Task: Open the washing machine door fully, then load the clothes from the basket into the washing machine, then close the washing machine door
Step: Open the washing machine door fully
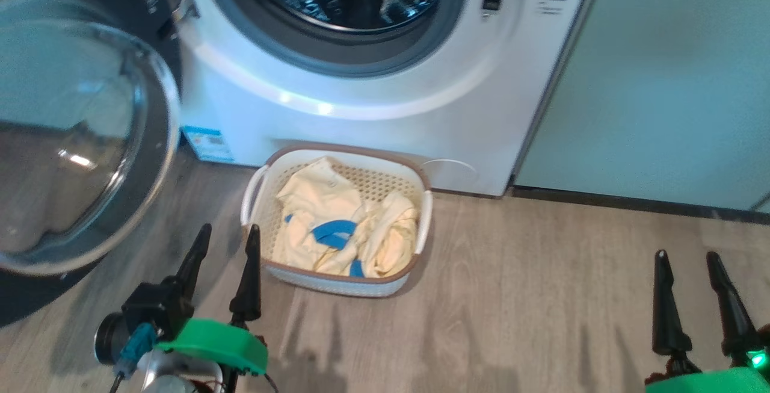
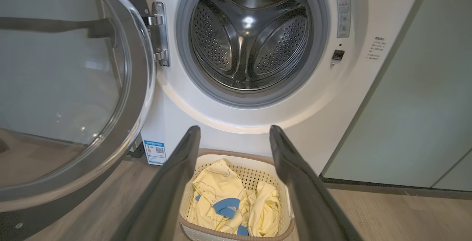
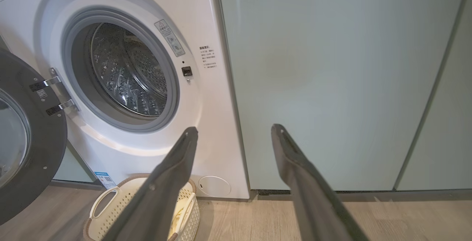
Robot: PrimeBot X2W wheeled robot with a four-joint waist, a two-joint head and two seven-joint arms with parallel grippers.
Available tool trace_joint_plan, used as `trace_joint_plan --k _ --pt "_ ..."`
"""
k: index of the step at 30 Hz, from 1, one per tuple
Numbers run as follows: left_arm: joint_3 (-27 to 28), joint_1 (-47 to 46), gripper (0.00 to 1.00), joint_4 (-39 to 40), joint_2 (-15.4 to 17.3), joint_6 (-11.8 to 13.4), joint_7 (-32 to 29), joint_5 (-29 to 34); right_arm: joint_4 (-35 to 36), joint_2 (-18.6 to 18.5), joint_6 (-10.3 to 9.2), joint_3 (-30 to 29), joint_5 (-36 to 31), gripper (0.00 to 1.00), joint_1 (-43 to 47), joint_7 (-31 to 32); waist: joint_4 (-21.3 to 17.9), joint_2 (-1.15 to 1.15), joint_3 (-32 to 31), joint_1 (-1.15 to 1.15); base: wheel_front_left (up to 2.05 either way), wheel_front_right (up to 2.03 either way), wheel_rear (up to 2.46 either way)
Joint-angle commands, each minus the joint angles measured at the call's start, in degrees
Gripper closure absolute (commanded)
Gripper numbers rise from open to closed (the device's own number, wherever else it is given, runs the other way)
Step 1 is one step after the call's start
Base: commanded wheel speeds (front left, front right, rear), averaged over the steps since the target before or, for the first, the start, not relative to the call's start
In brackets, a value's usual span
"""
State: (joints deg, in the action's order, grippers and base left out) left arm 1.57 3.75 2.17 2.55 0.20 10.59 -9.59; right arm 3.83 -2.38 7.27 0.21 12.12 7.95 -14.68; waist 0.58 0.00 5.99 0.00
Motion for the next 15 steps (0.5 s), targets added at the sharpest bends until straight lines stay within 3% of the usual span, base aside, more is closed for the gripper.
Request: trace_joint_plan --k 1,15 --pt "1.8 -1.1 0.00 1.5 0.9 0.4 -0.3 0.2 2.2 -0.5 0.22 1.3 0.4 0.00 -0.6 -0.3 -2.2 0.00 -1.1 0.00 0.00 0.00 0.00" --pt "1.1 0.0 0.00 0.7 1.1 1.0 -1.5 -0.4 2.5 -0.5 0.22 1.3 0.8 0.00 0.7 -0.3 -6.0 0.00 -3.0 0.00 0.00 0.00 0.00"
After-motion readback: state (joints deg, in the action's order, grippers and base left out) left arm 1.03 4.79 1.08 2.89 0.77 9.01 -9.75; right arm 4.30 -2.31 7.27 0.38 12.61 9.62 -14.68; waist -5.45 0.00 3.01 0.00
